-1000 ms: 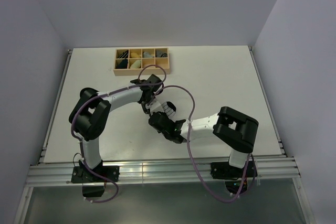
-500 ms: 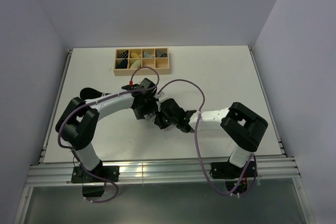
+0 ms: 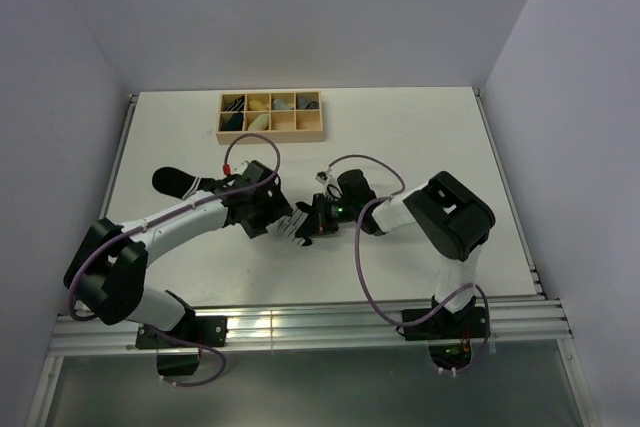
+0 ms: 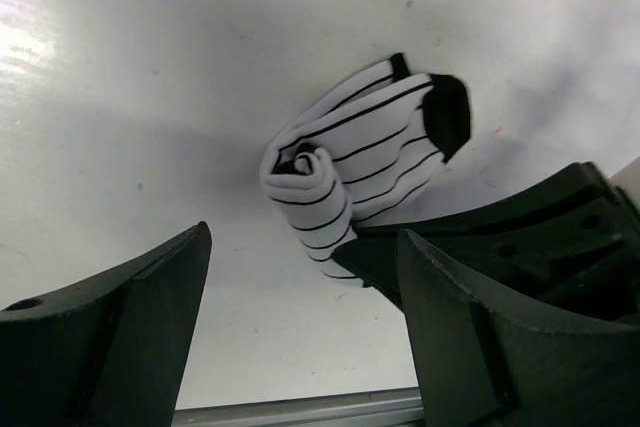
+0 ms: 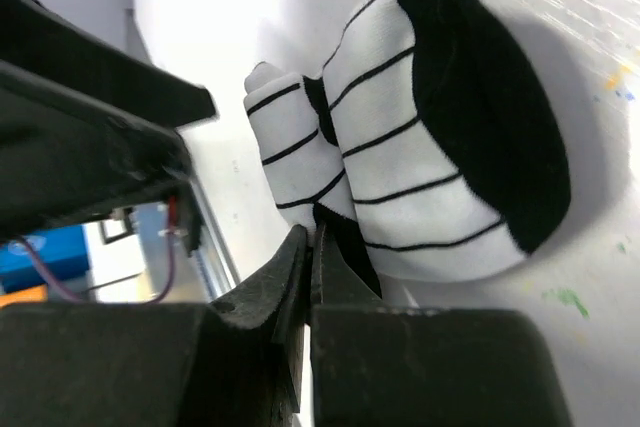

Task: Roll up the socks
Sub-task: Roll the sock at the center of the board.

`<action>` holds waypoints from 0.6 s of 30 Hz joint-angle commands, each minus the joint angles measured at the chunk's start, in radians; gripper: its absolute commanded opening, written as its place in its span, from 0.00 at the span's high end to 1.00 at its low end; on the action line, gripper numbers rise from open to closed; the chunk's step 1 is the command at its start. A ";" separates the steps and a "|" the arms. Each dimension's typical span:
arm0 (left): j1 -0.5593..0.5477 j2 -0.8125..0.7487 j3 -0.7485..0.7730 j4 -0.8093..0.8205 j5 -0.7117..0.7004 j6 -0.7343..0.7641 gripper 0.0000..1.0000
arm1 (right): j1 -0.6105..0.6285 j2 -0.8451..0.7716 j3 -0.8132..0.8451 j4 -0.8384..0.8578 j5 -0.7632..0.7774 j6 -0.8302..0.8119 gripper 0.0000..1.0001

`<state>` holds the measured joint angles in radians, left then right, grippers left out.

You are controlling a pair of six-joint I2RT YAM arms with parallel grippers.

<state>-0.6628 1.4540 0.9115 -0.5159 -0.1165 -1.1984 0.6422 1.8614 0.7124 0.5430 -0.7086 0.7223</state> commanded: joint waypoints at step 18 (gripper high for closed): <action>0.029 0.005 -0.146 0.223 -0.020 -0.095 0.31 | -0.049 0.171 0.078 -0.018 -0.078 0.100 1.00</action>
<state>-0.6464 1.4513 0.7773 -0.3599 -0.1108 -1.2625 0.6014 1.9873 0.7940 0.5816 -0.8597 0.8303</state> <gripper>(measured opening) 0.696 0.022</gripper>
